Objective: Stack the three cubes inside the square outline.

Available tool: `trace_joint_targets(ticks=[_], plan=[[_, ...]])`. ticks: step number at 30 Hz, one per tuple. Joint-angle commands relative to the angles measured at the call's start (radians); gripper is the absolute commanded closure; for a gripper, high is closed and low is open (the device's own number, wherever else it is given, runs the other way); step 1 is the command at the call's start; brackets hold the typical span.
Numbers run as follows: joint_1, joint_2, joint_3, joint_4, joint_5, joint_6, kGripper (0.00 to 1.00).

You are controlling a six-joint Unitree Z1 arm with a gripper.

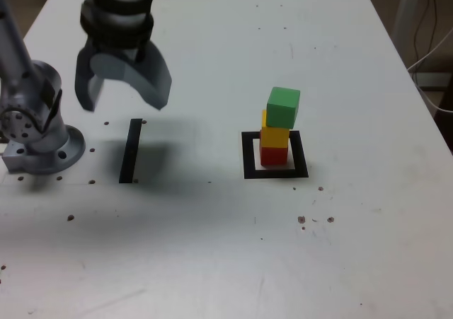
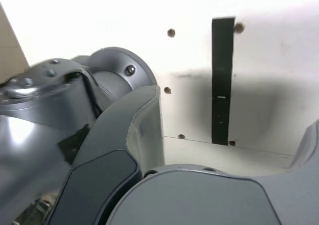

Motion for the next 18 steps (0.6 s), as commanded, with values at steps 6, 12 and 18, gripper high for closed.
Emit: trace_joint_targets(ticks=[6,12,18], plan=[[0.001,-0.013,0.082,-0.089,-0.043,0.001,0.0],[0.001,-0.01,0.152,-0.18,-0.078,0.018,0.0],[0.001,0.001,0.197,-0.247,-0.092,0.03,0.0]])
